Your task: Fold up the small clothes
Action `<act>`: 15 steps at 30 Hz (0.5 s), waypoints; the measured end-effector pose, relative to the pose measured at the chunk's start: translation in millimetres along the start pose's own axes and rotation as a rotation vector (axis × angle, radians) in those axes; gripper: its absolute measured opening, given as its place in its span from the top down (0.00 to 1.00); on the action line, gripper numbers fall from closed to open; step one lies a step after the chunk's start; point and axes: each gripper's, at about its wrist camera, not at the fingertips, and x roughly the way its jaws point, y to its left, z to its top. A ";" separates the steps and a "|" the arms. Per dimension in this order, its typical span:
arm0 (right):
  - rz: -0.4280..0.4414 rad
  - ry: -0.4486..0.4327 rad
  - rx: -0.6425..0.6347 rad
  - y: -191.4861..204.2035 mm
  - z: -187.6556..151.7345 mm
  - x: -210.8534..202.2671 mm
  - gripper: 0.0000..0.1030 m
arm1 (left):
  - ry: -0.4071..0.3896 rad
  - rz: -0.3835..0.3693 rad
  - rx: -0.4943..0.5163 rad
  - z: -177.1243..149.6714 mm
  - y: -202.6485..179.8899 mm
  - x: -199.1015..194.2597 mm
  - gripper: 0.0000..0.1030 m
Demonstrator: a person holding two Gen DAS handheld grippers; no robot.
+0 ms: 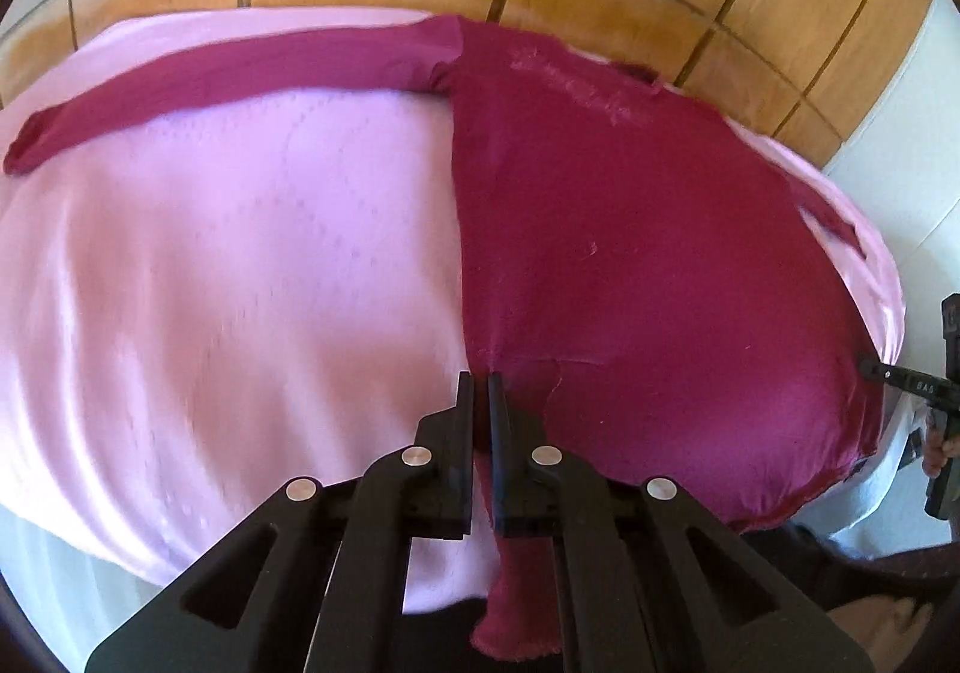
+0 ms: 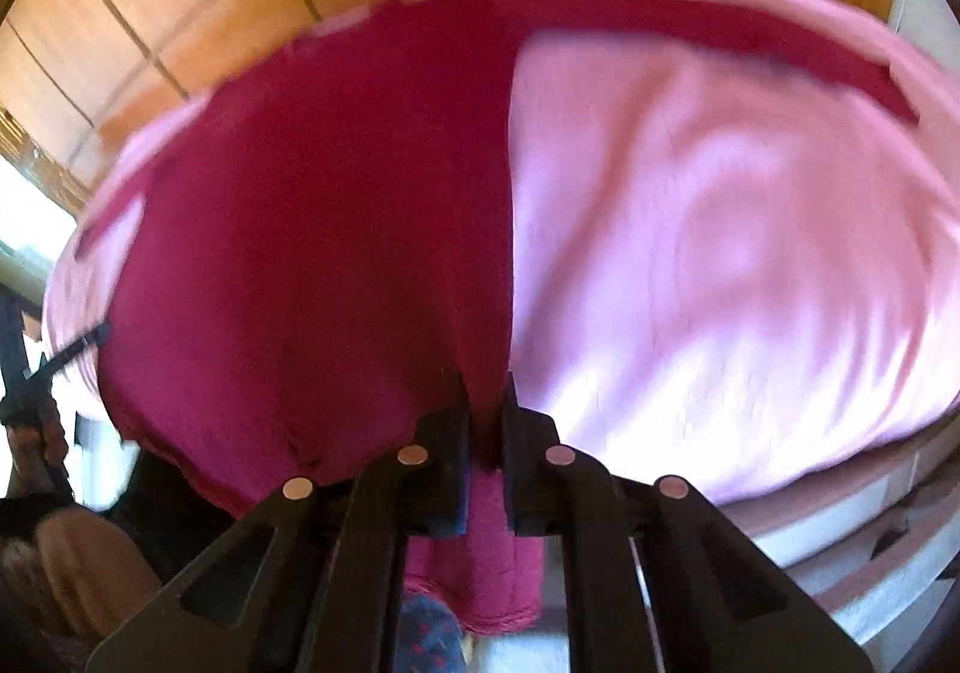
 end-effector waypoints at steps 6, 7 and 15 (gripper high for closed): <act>0.039 -0.003 0.051 -14.3 -6.7 1.7 0.83 | -0.052 0.014 0.019 17.4 -7.8 -11.9 0.71; 0.053 -0.010 0.069 -21.8 -6.6 -1.8 0.73 | -0.097 0.023 0.019 25.3 -9.4 -16.2 0.55; 0.045 -0.219 0.379 -117.0 27.9 -33.8 0.50 | -0.195 0.007 0.022 82.2 -38.8 15.3 0.44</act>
